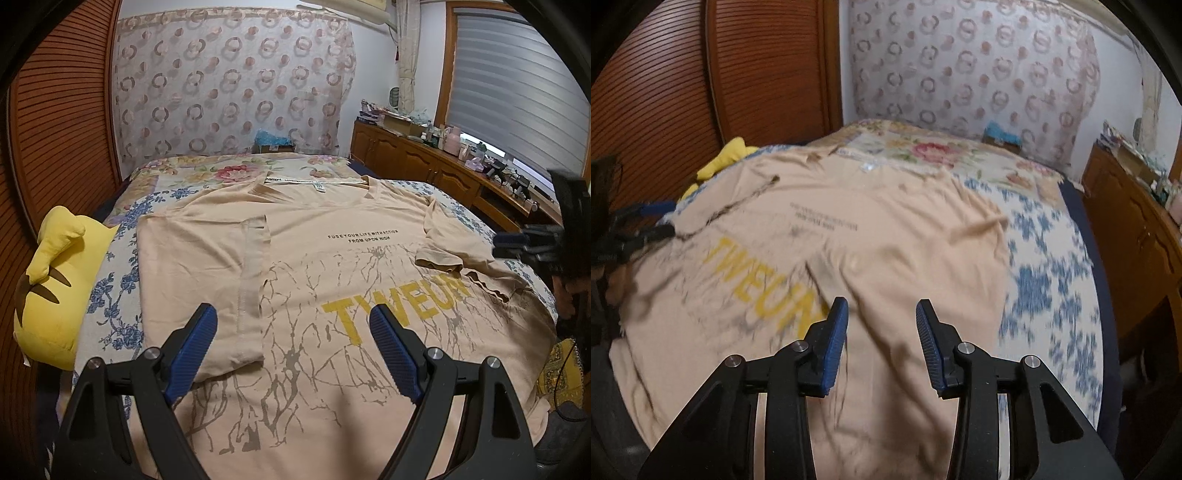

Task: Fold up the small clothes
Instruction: 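Grasp the folded sleeve again with the right gripper and flatten it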

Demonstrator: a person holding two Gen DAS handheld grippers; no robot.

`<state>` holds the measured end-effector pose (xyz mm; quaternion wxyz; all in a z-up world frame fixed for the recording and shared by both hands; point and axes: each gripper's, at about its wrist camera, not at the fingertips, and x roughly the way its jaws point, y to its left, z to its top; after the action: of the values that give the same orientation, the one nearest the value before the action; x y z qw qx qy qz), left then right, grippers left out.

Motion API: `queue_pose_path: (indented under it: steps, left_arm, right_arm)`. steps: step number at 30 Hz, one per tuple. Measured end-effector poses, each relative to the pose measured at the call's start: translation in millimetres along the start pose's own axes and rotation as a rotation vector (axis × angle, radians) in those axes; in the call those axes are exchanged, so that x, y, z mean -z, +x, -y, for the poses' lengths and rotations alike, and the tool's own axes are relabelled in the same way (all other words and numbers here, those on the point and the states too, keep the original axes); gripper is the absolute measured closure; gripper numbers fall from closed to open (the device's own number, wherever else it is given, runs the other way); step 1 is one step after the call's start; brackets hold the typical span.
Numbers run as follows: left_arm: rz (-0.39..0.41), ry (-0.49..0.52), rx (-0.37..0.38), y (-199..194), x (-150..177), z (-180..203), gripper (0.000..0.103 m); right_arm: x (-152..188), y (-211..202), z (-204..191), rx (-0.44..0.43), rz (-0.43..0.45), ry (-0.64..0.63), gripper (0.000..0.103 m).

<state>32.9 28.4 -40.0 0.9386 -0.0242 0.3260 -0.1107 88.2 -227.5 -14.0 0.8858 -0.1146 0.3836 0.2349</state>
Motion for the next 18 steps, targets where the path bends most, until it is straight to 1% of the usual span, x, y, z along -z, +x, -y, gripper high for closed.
queue_pose_path:
  steps: [5, 9, 11, 12, 13, 15, 16, 17, 18]
  left_arm:
    - [-0.001, 0.004, 0.003, 0, -1, 0, 0.017]
    - [-0.002, 0.010, 0.004, 1, -3, 2, 0.017]
    - [-0.003, 0.011, 0.002, 1, -3, 2, 0.017]
    - [-0.004, 0.011, 0.001, 1, -3, 3, 0.017]
    - [-0.005, 0.010, 0.000, 2, -4, 3, 0.018]
    - [-0.005, 0.007, -0.001, 2, -4, 2, 0.017]
    - [-0.005, 0.005, -0.002, 2, -4, 2, 0.017]
    - [-0.005, 0.004, -0.002, 1, -4, 1, 0.017]
    - [-0.005, 0.003, -0.002, 1, -3, 1, 0.017]
  right_arm:
    - [28, -6, -9, -0.034, -0.038, -0.003, 0.066]
    - [40, -4, -20, -0.052, -0.066, -0.028, 0.069]
    - [43, -2, -25, -0.042, -0.084, -0.056, 0.078]
    - [46, 1, -27, -0.018, -0.099, -0.081, 0.080]
    - [49, 4, -28, 0.001, -0.114, -0.092, 0.087]
    - [51, 3, -27, 0.002, -0.116, -0.104, 0.090]
    - [52, 2, -26, 0.005, -0.117, -0.109, 0.096]
    - [53, 1, -27, 0.010, -0.114, -0.116, 0.099]
    - [53, -2, -26, -0.001, -0.111, -0.116, 0.100]
